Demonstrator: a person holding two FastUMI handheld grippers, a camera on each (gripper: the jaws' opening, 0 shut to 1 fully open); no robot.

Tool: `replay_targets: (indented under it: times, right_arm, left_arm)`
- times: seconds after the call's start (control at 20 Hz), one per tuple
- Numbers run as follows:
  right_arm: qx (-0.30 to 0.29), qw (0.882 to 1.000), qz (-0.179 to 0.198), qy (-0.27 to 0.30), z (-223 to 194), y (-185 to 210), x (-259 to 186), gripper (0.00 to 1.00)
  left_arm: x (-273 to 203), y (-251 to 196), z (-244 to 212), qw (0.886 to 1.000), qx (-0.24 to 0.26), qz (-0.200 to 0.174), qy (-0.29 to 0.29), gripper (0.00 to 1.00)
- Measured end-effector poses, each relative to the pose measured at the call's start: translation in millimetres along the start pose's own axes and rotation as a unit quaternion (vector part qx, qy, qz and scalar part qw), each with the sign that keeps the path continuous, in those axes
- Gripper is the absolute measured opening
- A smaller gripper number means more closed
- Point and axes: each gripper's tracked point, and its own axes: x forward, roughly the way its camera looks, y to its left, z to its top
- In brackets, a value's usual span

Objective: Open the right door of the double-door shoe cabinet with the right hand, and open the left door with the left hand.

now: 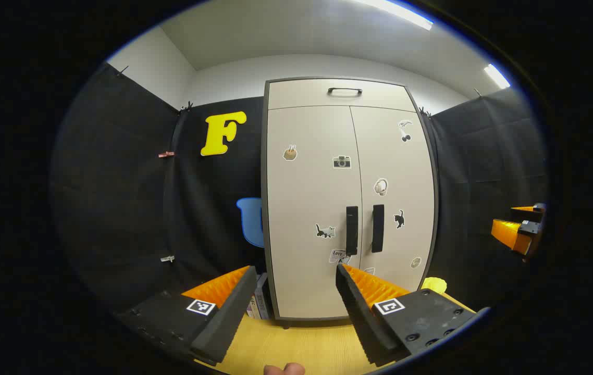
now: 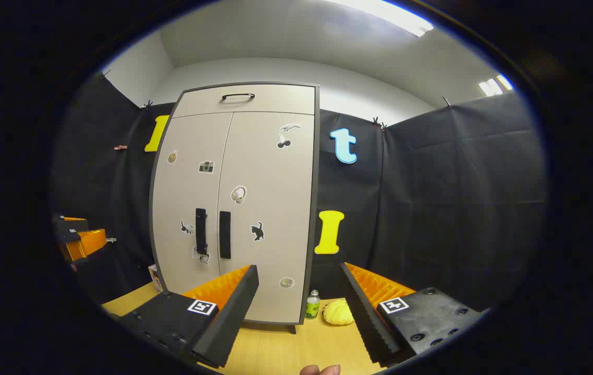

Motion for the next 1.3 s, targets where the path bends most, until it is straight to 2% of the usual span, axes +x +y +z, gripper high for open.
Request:
replay_targets:
  times: [0.2,0.25,0.95,1.1,1.3]
  right_arm:
    - [-0.001,1.0,-0.011,-0.011,7.8,-3.6,-1.9,0.97]
    - [0.003,1.0,-0.011,-0.014,9.0,-2.1,-1.5,0.97]
    - [0.022,1.0,-0.005,-0.004,6.0,12.1,7.0,0.97]
    - [0.033,0.999,0.011,-0.005,10.2,30.3,22.8,0.97]
    - [0.045,0.998,0.047,-0.007,18.3,76.7,53.4,0.97]
  left_arm:
    - [-0.1,-0.6,-3.7,1.0,-0.003,-0.006,0.006,0.92]
    - [-0.3,0.6,-3.6,1.0,-0.004,-0.005,0.006,0.95]
    - [3.0,11.3,-7.6,1.0,-0.006,-0.002,0.008,0.95]
    - [5.4,17.7,-11.3,1.0,-0.007,0.0,0.01,0.95]
    - [10.8,26.8,-22.7,1.0,-0.008,0.0,0.021,0.95]
